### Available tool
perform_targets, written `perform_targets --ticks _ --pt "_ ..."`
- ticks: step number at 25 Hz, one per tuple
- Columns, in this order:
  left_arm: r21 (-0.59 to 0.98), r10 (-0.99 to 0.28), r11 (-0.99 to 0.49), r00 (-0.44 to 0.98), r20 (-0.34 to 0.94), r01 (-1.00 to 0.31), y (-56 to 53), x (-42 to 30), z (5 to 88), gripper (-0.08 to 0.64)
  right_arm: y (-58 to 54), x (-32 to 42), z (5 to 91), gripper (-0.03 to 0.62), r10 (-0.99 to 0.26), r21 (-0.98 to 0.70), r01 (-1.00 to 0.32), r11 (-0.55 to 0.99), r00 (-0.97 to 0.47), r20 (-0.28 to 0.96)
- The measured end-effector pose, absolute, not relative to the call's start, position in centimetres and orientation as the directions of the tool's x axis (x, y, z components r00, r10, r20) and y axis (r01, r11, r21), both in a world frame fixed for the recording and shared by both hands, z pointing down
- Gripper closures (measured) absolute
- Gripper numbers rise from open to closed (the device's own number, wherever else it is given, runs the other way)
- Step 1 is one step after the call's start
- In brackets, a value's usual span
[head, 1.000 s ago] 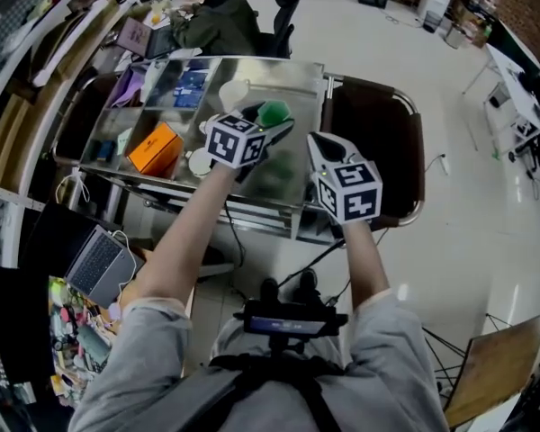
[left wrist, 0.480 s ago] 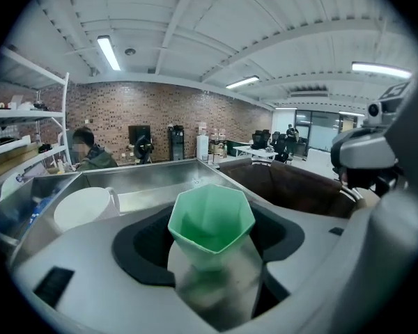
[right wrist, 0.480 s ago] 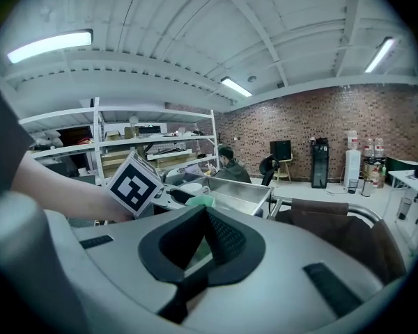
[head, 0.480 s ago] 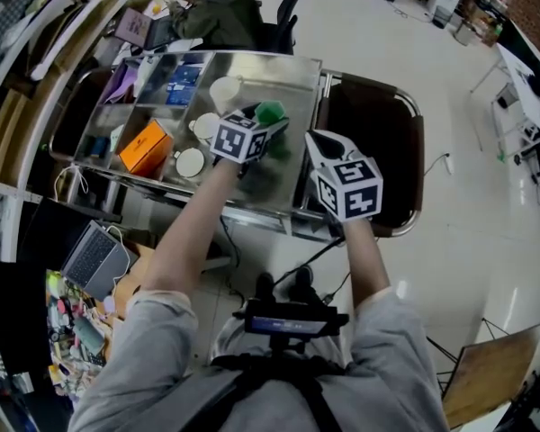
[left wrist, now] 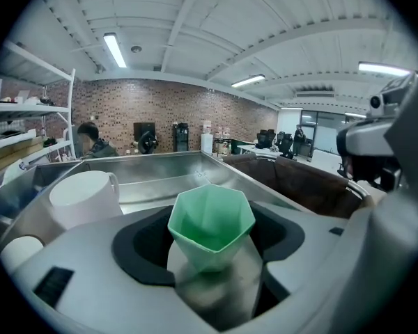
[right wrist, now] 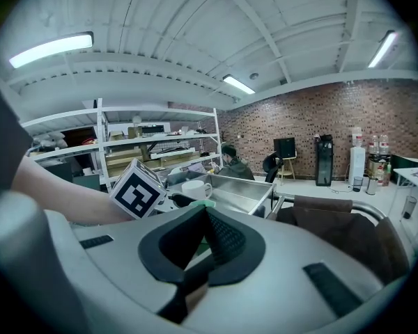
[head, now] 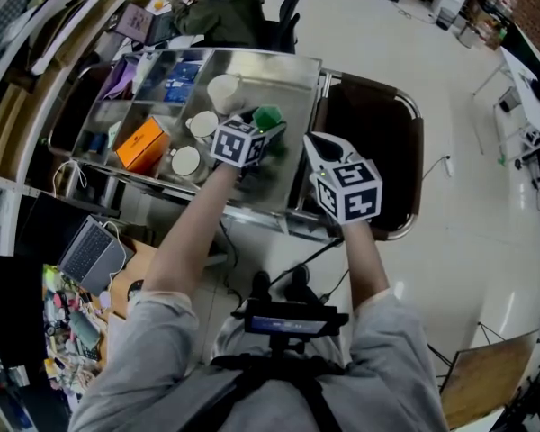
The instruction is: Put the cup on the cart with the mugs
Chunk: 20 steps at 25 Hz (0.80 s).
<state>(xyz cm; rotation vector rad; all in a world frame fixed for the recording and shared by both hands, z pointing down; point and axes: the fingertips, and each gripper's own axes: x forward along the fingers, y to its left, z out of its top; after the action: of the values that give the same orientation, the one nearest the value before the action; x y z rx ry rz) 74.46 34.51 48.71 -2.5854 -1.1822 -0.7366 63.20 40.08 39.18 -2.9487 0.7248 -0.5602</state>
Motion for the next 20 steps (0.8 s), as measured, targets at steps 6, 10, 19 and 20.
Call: perform_targets --ticks 6,10,19,20 --pt "-0.017 0.647 -0.665 0.587 0.486 0.747 34.8 74.2 48.1 0.119 40.3 63.1 39.3 0.584 -0.466 -0.143 -0.445 -0.884 0.820 0.331" --pt "-0.029 0.655 -0.650 0.580 0.485 0.759 35.1 73.8 47.6 0.094 40.3 63.1 39.7 0.584 -0.470 -0.146 -0.447 -0.882 0.816 0.336" --pt "-0.107 0.627 -0.668 0.634 0.452 0.737 33.7 72.1 44.3 0.099 40.5 62.5 39.5 0.584 -0.497 -0.162 -0.471 -0.867 0.802 0.330" --pt "-0.127 0.621 -0.671 0.647 0.441 0.731 33.3 71.8 43.5 0.118 40.5 62.4 39.2 0.584 -0.505 -0.169 -0.477 -0.863 0.800 0.323"
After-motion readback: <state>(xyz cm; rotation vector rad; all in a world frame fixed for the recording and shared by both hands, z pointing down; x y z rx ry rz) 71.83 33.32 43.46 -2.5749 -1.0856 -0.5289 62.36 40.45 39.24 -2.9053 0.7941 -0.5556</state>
